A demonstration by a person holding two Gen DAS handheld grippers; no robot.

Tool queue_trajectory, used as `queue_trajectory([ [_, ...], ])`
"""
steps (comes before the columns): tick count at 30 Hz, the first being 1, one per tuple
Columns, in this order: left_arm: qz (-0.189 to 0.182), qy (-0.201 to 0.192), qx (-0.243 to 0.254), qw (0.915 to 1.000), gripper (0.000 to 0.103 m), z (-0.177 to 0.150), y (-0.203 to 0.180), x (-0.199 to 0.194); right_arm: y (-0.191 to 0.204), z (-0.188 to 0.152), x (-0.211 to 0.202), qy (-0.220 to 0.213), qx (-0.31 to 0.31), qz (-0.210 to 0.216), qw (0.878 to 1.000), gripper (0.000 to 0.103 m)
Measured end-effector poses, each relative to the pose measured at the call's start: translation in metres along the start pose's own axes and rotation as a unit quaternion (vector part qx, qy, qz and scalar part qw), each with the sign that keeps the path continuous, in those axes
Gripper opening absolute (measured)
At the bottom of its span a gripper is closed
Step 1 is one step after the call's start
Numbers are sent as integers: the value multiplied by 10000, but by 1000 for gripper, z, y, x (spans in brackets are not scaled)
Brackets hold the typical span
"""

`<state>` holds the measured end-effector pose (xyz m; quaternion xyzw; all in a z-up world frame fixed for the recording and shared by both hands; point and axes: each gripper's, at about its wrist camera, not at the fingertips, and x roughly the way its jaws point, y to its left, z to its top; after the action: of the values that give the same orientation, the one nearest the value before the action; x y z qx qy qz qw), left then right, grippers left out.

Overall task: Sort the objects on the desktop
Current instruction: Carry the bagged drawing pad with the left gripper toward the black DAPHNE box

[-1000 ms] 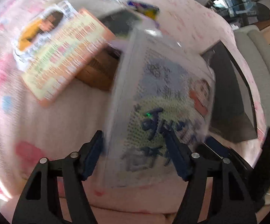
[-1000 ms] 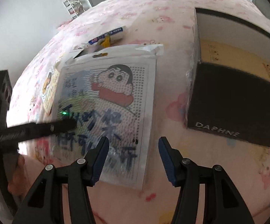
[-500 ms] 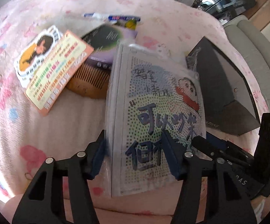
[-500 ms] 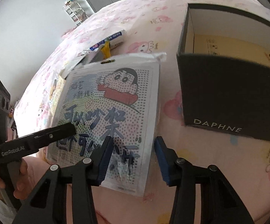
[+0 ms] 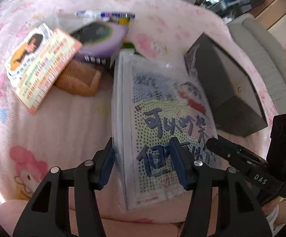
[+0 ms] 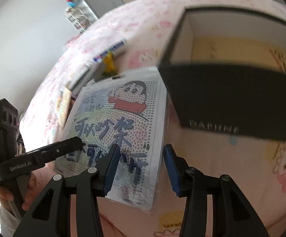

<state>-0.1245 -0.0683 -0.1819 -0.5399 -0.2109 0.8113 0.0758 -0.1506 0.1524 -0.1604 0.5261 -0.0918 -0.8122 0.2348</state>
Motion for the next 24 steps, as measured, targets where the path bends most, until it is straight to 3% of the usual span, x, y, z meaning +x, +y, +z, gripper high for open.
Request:
queue_trajectory([
  [8, 256, 649, -196, 9974, 66, 8, 6, 39, -1, -8, 36, 409, 63, -220, 9989, 47],
  [10, 339, 667, -127, 9971, 72, 6, 5, 41, -1, -9, 45, 417, 85, -172, 9989, 59],
  [12, 432, 659, -32, 9969, 76, 3, 1, 43, -1, -11, 46, 411, 107, -108, 9990, 63],
  [16, 437, 541, 30, 9976, 75, 1, -2, 40, -3, -16, 38, 300, 131, -72, 9994, 58],
  [24, 16, 112, -76, 9999, 64, -6, 0, 9, -5, -14, 14, -55, 327, 87, 9994, 49],
])
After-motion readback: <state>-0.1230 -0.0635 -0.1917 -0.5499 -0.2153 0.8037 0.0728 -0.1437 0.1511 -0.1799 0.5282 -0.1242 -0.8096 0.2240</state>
